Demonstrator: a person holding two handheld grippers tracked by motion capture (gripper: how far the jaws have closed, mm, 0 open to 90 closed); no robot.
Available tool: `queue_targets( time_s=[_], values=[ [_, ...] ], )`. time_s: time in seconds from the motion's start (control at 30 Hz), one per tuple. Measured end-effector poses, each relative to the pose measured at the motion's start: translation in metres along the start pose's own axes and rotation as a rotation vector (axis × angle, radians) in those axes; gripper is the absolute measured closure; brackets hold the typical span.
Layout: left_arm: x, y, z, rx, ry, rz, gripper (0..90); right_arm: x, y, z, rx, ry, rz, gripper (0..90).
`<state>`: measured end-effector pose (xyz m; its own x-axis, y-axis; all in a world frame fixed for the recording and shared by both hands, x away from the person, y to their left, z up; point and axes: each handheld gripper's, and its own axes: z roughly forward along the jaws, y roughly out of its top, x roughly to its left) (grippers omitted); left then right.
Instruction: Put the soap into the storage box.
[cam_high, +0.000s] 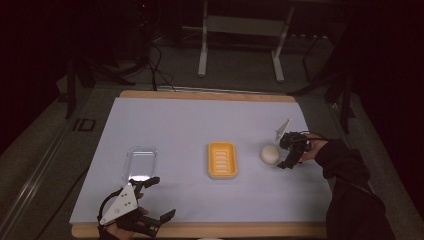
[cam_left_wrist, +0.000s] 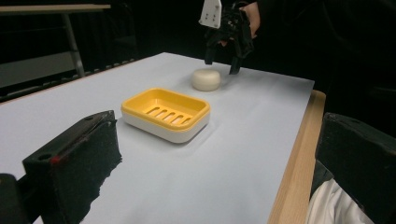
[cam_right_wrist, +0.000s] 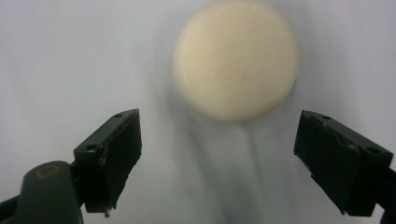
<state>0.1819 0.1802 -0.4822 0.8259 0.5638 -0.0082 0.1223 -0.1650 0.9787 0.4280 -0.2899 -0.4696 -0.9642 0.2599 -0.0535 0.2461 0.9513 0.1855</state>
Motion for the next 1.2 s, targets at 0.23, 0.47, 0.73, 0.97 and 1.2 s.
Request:
queue_targets(
  time_s=[0.23, 0.47, 0.73, 0.97, 1.2],
  values=[
    [0.0, 0.0, 0.0, 0.002, -0.003, 0.001, 0.1, -0.001, 0.006, 0.007, 0.001, 0.0, -0.008, 14.9],
    [0.0, 0.0, 0.0, 0.001, -0.005, -0.001, 0.1, -0.004, 0.011, 0.013, -0.02, 0.01, -0.007, 14.9],
    [-0.001, 0.0, 0.0, 0.004, -0.006, 0.0, 0.1, -0.006, 0.019, 0.021, -0.021, 0.012, -0.018, 14.9],
    [-0.001, 0.0, 0.0, 0.005, -0.008, 0.0, 0.1, -0.008, 0.023, 0.027, -0.019, 0.018, -0.014, 15.3],
    [-0.001, -0.001, 0.0, 0.005, -0.01, -0.002, 0.1, -0.009, 0.024, 0.034, -0.007, 0.028, -0.002, 17.0]
  ],
)
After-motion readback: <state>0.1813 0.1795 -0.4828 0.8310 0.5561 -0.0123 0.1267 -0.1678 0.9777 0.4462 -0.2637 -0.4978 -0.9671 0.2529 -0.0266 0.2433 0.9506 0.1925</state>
